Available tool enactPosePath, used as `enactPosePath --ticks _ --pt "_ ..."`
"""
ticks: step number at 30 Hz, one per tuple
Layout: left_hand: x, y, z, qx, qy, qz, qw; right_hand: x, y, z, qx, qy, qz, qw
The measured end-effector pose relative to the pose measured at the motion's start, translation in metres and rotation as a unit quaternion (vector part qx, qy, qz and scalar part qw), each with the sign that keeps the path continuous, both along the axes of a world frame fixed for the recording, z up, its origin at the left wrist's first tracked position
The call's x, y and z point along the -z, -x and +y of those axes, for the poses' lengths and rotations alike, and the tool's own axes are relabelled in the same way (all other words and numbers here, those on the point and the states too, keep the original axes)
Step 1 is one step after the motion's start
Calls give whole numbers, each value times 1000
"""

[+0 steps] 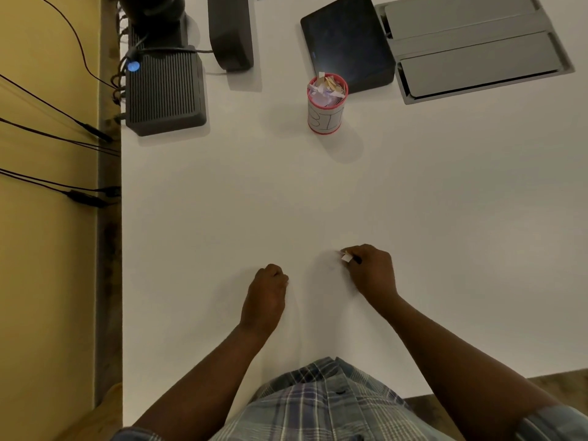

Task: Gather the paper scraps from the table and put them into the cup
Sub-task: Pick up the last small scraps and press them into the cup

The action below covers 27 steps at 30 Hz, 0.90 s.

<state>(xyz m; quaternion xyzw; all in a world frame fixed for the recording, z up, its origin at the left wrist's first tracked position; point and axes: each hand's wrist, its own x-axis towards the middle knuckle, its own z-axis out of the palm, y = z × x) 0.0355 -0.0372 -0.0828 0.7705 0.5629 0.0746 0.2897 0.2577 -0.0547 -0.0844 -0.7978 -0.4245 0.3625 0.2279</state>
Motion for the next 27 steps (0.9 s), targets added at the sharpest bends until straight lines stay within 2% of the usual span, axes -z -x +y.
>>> enactPosePath --ticks 3,5,7,12,16,17,18,19,21,22,24,25,27 --pt "-3 -4 1 20 -3 29 999 -1 15 -7 -156 -41 -79 984" --pt "-4 -7 -1 26 -4 47 999 2 24 -15 -273 -64 -168 945" --pt "-3 -10 -4 33 -5 65 997 0 29 -21 -340 -93 -216 911" --pt "-1 -14 -5 35 -14 112 993 4 30 -32 -408 -160 -292 850" --pt "-3 -20 -2 50 -27 157 986 6 27 -28 -430 -156 -319 830" --pt "-4 -20 1 49 -29 155 986 5 27 -24 -421 -144 -312 839" --pt "-5 -20 5 39 -27 140 989 5 25 -19 -389 -131 -282 867" --pt "-5 -20 10 13 -17 111 994 2 23 -13 -330 -106 -228 910" --pt "-9 -16 21 -98 36 15 994 -3 14 4 -140 -45 -101 984" --pt "-11 -13 28 -172 80 -35 981 -5 7 11 -44 -19 -52 998" --pt "-15 -5 41 -304 193 -131 924 -10 -11 21 77 35 22 996" --pt "-16 0 46 -355 248 -203 878 -12 -18 24 112 47 66 990" --pt "-20 10 55 -435 317 -351 766 -17 -29 24 155 42 163 974"
